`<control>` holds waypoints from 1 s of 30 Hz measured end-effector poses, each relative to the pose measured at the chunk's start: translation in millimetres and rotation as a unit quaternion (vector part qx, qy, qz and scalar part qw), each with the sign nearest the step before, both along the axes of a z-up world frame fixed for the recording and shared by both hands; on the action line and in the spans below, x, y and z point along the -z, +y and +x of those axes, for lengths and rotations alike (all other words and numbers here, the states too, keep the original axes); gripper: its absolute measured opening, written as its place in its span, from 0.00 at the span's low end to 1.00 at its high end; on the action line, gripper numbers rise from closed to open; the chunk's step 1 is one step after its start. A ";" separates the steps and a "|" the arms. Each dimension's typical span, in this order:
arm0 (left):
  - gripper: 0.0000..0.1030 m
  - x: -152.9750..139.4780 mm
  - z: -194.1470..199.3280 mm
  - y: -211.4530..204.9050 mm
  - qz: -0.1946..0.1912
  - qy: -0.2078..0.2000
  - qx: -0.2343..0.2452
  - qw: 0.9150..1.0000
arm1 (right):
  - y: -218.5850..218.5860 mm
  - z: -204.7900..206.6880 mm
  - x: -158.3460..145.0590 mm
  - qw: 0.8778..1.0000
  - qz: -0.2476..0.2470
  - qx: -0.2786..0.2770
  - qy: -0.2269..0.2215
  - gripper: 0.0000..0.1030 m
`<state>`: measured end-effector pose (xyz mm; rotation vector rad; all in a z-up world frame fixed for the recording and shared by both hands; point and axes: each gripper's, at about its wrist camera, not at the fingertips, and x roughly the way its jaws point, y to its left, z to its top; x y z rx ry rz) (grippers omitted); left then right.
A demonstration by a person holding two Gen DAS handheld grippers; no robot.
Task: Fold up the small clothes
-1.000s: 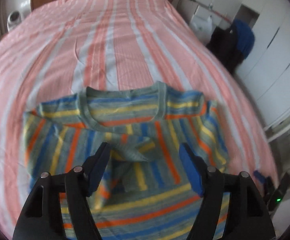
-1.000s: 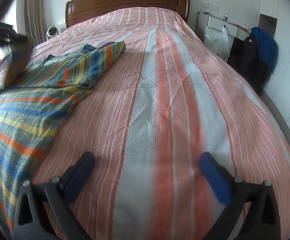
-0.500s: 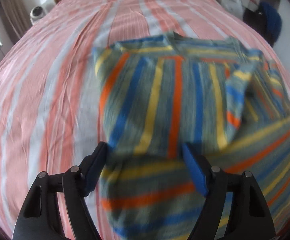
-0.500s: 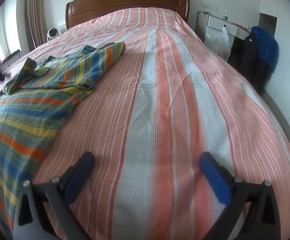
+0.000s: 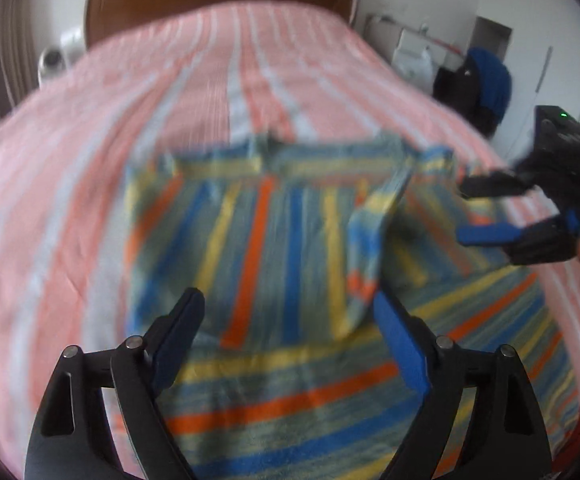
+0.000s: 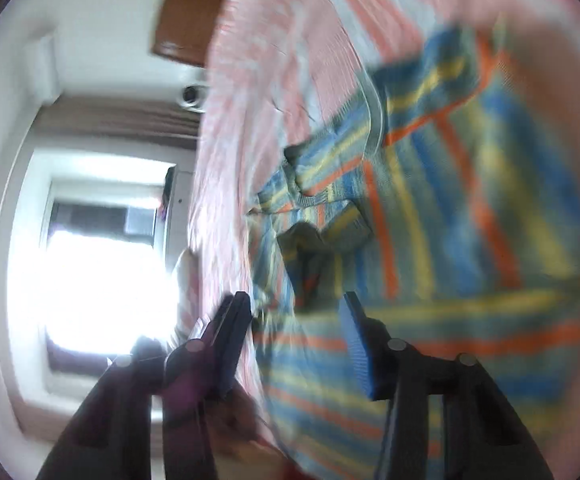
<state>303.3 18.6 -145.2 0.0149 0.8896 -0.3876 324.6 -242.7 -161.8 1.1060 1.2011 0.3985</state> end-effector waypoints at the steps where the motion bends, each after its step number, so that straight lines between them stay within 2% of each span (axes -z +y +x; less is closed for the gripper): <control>1: 0.85 9.7 -3.7 4.8 -0.011 0.000 0.000 1.000 | 5.7 6.9 16.9 1.000 -0.008 0.019 0.022 0.45; 3: 0.88 10.3 -13.3 14.2 -0.035 -0.012 0.001 0.999 | 10.7 11.9 43.3 0.997 0.005 0.051 0.051 0.43; 4: 0.89 10.1 -12.3 14.7 -0.042 -0.009 0.003 0.999 | 10.4 12.7 52.2 0.996 0.018 0.075 0.051 0.36; 6: 0.91 14.1 -7.0 9.2 -0.039 -0.009 0.006 0.999 | 6.7 14.6 56.8 0.993 0.030 0.113 0.034 0.28; 8: 0.92 13.9 -9.8 5.2 -0.029 -0.015 0.008 0.999 | 4.8 20.0 57.5 0.992 0.023 0.125 0.024 0.09; 9: 0.92 12.5 -10.2 6.1 -0.027 -0.017 0.009 0.999 | 4.3 23.8 52.3 0.992 0.008 0.122 0.011 0.04; 11: 0.92 13.6 -9.0 6.9 -0.028 -0.020 0.009 0.999 | 2.2 33.9 24.7 0.993 -0.057 0.094 -0.052 0.04; 12: 0.93 13.9 -9.3 7.4 -0.030 -0.020 0.009 0.999 | 1.7 39.0 9.2 0.987 -0.113 0.077 -0.080 0.04; 13: 0.93 14.1 -9.6 7.4 -0.031 -0.021 0.010 0.999 | -0.5 42.8 -3.4 0.977 -0.177 0.066 -0.099 0.04; 15: 0.93 13.7 -10.5 6.7 -0.028 -0.022 0.010 0.999 | -3.8 48.9 -10.6 0.959 -0.260 0.042 -0.102 0.07; 16: 0.93 13.8 -10.8 5.7 -0.025 -0.023 0.010 0.999 | -4.2 52.4 -9.8 0.949 -0.301 0.016 -0.089 0.12; 18: 0.94 14.3 -9.7 4.2 -0.020 -0.025 0.010 0.999 | -3.1 47.7 -16.0 0.941 -0.326 0.001 -0.089 0.22; 20: 0.94 14.5 -8.9 3.6 -0.018 -0.025 0.010 0.999 | -1.0 39.1 -28.4 0.950 -0.292 -0.004 -0.107 0.22; 21: 0.94 14.0 -9.5 3.7 -0.018 -0.026 0.010 0.999 | 5.6 32.7 -34.2 0.961 -0.257 -0.014 -0.102 0.25; 24: 0.94 13.4 -9.2 3.3 -0.016 -0.025 0.009 1.000 | 7.2 17.5 -20.9 0.979 -0.196 -0.014 -0.047 0.57; 26: 0.94 13.6 -9.3 2.5 -0.013 -0.025 0.009 1.000 | 5.8 14.8 -1.8 0.982 -0.190 -0.006 -0.006 0.57; 27: 0.94 13.6 -9.8 1.4 -0.008 -0.026 0.008 1.000 | 5.1 13.3 5.1 0.982 -0.189 0.000 -0.003 0.52; 29: 0.94 13.7 -10.3 -0.5 -0.001 -0.028 0.007 1.000 | 1.1 18.5 12.7 0.984 -0.179 0.014 -0.014 0.42; 30: 0.94 12.9 -10.4 -1.4 0.004 -0.025 0.007 1.000 | 0.9 20.9 15.6 0.984 -0.175 0.014 -0.018 0.31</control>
